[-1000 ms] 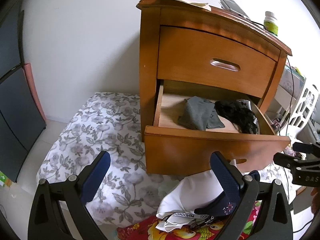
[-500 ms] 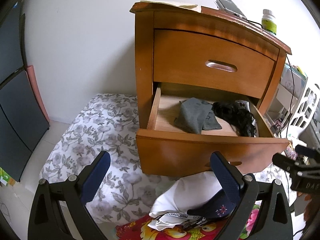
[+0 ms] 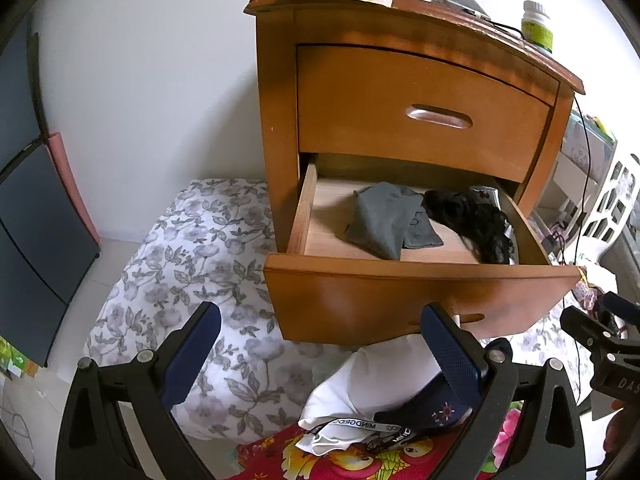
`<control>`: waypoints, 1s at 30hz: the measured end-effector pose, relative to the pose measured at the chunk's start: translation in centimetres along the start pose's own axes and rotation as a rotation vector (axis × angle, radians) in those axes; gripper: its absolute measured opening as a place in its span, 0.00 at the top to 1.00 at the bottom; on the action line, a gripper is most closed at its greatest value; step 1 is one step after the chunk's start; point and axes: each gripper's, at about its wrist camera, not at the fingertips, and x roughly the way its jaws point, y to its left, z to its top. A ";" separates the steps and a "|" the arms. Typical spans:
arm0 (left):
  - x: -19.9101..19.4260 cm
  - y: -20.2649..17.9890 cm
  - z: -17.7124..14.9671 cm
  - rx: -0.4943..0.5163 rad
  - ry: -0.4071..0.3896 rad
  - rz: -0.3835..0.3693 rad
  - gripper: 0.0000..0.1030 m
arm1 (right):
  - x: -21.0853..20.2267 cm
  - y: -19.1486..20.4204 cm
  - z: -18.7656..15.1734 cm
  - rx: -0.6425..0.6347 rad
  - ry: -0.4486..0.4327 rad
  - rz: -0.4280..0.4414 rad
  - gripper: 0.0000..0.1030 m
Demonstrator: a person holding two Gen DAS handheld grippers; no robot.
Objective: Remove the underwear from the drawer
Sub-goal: 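Withdraw the open right gripper from the navy cap, then reach the left gripper into the drawer toward the grey sock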
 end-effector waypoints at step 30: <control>3.0 -3.4 10.0 0.113 -0.006 -0.300 0.03 | 1.9 -2.5 -1.5 0.074 0.016 0.043 0.00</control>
